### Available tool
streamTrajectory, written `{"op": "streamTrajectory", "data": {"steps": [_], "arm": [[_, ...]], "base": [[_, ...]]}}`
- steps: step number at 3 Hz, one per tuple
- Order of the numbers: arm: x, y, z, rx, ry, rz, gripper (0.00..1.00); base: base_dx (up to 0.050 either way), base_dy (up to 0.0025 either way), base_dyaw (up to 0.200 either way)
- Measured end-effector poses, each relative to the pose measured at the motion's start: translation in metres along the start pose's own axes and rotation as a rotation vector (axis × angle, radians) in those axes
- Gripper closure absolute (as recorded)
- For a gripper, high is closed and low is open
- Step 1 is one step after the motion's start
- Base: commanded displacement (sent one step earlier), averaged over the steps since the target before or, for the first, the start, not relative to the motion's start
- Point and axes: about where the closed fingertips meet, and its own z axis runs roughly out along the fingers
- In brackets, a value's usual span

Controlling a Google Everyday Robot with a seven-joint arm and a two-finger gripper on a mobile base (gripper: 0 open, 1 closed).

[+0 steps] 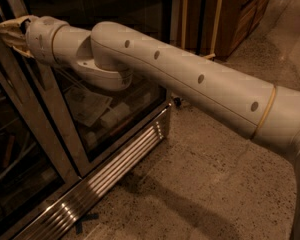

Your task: Pick orange can from top drawer and place on counter

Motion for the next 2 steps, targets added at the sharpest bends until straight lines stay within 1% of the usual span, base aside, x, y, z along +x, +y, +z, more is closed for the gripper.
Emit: {"op": "streamTrajectory", "data": {"steps": [1,2], "arm": [[-0.003,0.000,0.000,0.000,0.000,0.000,1.00],[-0.010,-0.018,0.006,0.019,-0.034,-0.007,1.00]], "base": [[0.000,0.00000,0.000],[0.000,0.00000,0.000]]}}
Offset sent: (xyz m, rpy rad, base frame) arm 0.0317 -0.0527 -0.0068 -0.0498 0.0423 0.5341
